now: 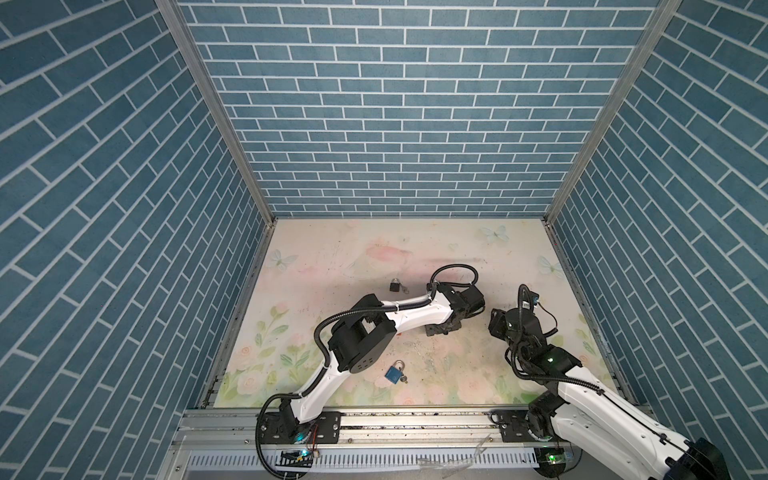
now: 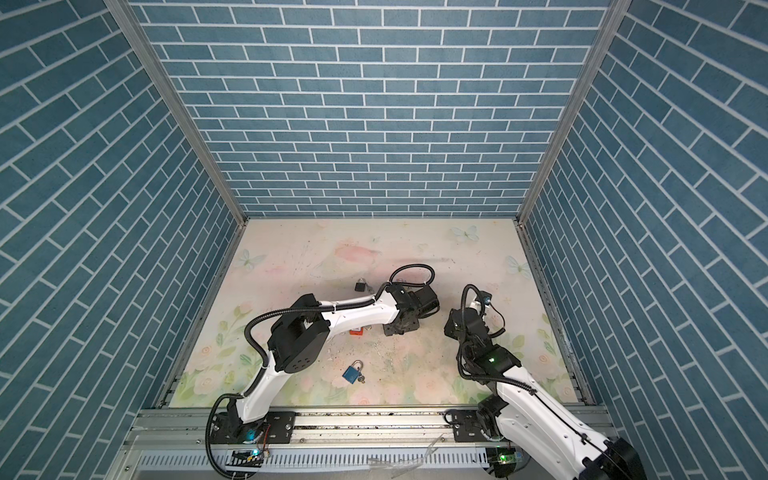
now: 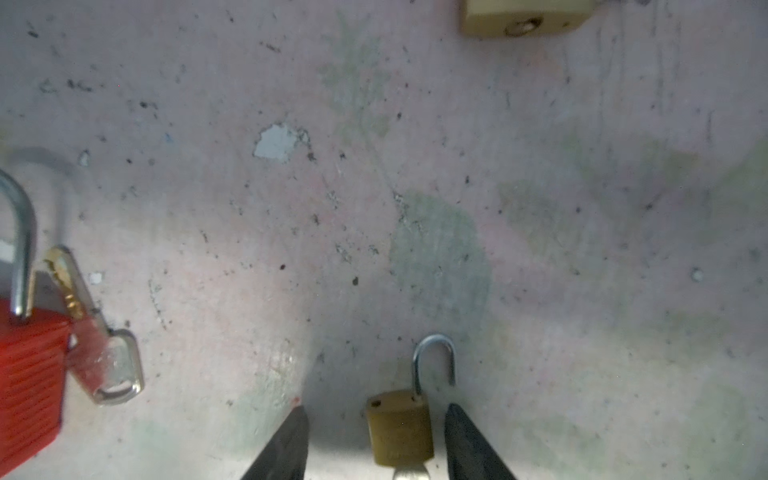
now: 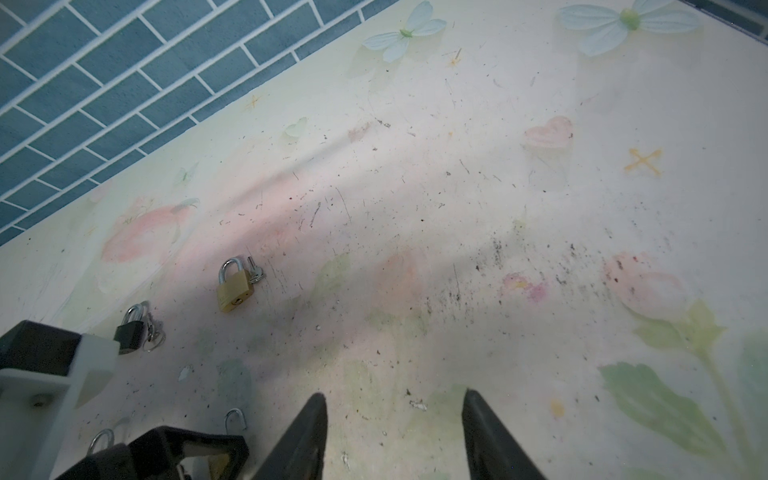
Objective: Lock with the key
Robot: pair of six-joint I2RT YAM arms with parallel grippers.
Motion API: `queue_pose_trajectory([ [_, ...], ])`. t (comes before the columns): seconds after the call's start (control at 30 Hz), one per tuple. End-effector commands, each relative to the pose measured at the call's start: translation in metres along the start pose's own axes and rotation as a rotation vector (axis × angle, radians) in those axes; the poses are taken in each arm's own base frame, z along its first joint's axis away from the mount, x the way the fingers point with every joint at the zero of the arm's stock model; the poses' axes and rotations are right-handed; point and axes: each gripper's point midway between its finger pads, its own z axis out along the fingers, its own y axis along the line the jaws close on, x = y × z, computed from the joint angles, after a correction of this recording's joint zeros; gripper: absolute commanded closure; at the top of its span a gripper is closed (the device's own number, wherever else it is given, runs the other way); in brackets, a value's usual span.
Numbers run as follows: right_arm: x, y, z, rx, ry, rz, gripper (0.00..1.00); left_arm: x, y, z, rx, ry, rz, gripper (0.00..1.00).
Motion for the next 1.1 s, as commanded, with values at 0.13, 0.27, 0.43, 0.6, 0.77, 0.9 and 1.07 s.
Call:
queue_pose_trajectory([
  [0.13,-0.009,0.001,0.001,0.010,-0.029,0.004,0.47,-0.005,0.008,0.013,-0.051,-0.009,0.010,0.49],
  [0.27,-0.010,0.002,0.002,0.011,-0.032,0.003,0.47,-0.002,0.005,0.014,-0.041,0.004,0.008,0.52],
  [0.43,-0.014,0.003,0.001,0.007,-0.038,0.002,0.47,0.002,0.002,0.014,-0.028,0.021,0.007,0.54],
  [0.6,-0.016,0.003,0.000,0.010,-0.042,0.003,0.47,0.007,-0.002,0.012,-0.012,0.032,0.012,0.57],
  [0.77,-0.016,0.004,0.000,0.006,-0.043,0.004,0.47,0.008,-0.003,0.014,-0.006,0.038,0.012,0.58],
  [0.9,-0.018,0.004,-0.001,0.007,-0.046,0.006,0.47,0.012,-0.005,0.015,0.004,0.056,0.013,0.61],
  [1.07,-0.020,0.005,-0.002,0.006,-0.051,0.007,0.47,0.014,-0.006,0.015,0.013,0.063,0.012,0.67],
])
